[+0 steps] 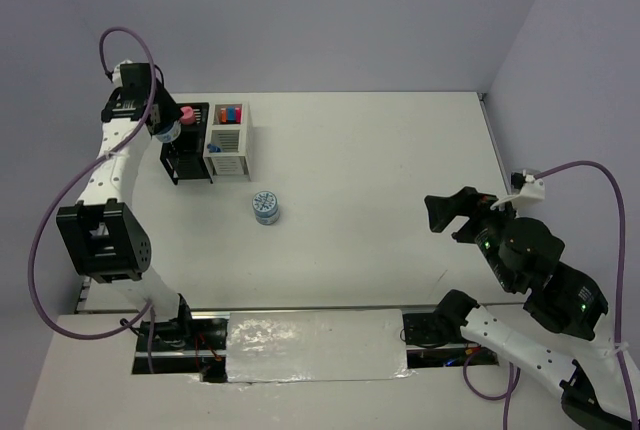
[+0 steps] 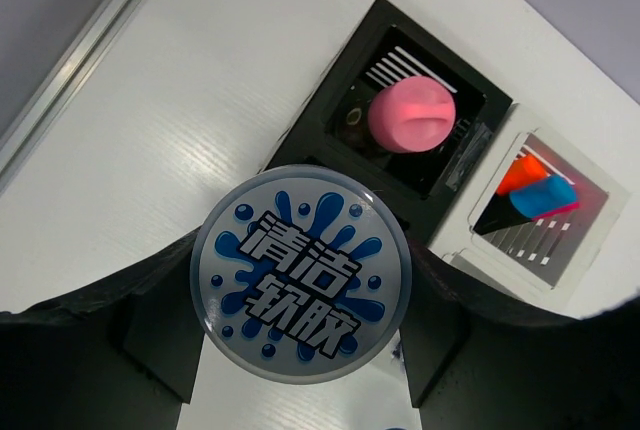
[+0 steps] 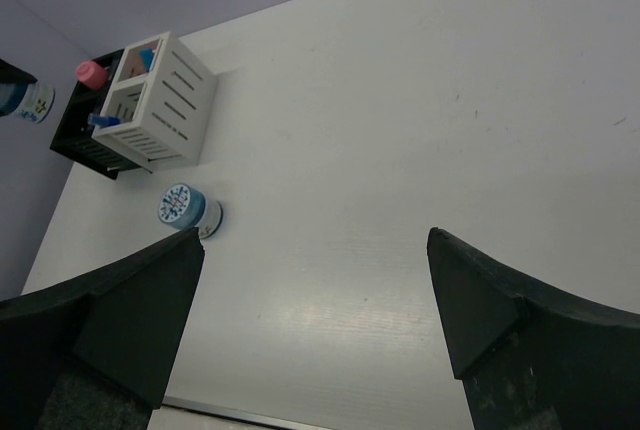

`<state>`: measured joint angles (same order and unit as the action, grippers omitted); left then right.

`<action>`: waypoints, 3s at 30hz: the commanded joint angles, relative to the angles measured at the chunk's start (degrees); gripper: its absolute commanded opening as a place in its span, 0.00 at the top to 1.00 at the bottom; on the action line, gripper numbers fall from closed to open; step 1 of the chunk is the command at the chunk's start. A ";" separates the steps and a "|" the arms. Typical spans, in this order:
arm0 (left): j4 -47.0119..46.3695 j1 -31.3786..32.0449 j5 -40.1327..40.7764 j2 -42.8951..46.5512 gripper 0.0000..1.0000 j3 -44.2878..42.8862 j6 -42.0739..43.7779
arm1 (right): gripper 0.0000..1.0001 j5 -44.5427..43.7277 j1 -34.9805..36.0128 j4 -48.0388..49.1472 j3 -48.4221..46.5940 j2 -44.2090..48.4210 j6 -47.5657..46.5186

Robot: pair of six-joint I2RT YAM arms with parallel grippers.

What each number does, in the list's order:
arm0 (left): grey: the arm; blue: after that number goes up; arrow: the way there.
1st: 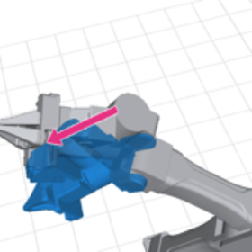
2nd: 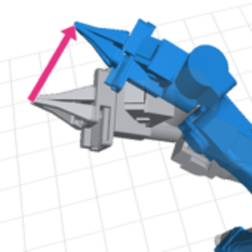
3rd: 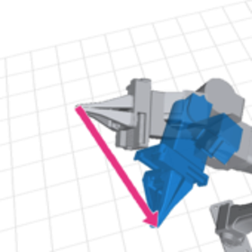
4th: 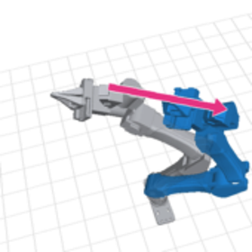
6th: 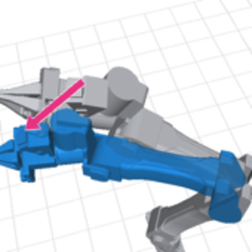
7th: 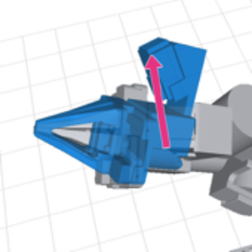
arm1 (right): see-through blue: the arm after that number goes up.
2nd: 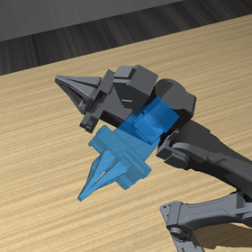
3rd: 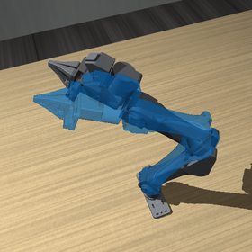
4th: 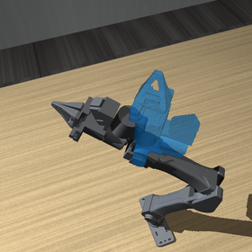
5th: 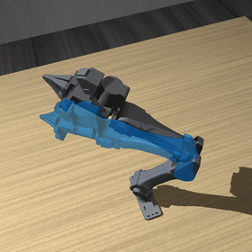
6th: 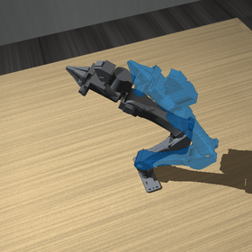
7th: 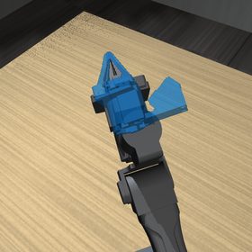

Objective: Sort the stationery into containers
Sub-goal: Place the stationery in the storage box.

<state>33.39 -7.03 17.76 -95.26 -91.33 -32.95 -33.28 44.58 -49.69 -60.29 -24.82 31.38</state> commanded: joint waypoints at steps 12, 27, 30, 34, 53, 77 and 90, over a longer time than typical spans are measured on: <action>-9.21 -0.27 -5.19 -4.40 1.00 1.68 0.96 | 0.00 1.72 -0.10 3.64 0.09 -0.32 -2.11; -6.06 2.45 -2.38 -4.49 1.00 1.59 2.36 | 0.00 2.87 -0.02 4.16 1.14 0.03 -1.84; -4.82 3.16 -1.76 -4.67 1.00 1.15 2.89 | 0.00 2.87 -0.10 4.25 1.32 0.21 -1.76; -4.21 4.65 -0.36 -4.58 1.00 0.89 3.50 | 0.00 3.04 -0.10 4.25 1.58 0.30 -1.67; -0.17 5.01 5.71 -6.33 0.99 -1.04 3.59 | 0.00 3.92 -0.10 4.34 1.85 0.21 -2.02; 1.76 5.09 6.06 -5.20 0.01 -2.44 3.51 | 0.00 4.80 -0.02 4.34 1.58 -0.14 -2.64; 2.66 17.38 0.71 13.93 0.01 3.06 5.44 | 0.00 4.80 -0.02 4.34 1.05 0.03 -3.07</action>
<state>36.38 4.38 22.13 -89.38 -91.31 -29.41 -28.99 44.58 -48.45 -58.52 -24.67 29.26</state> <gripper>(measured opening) 0.993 0.997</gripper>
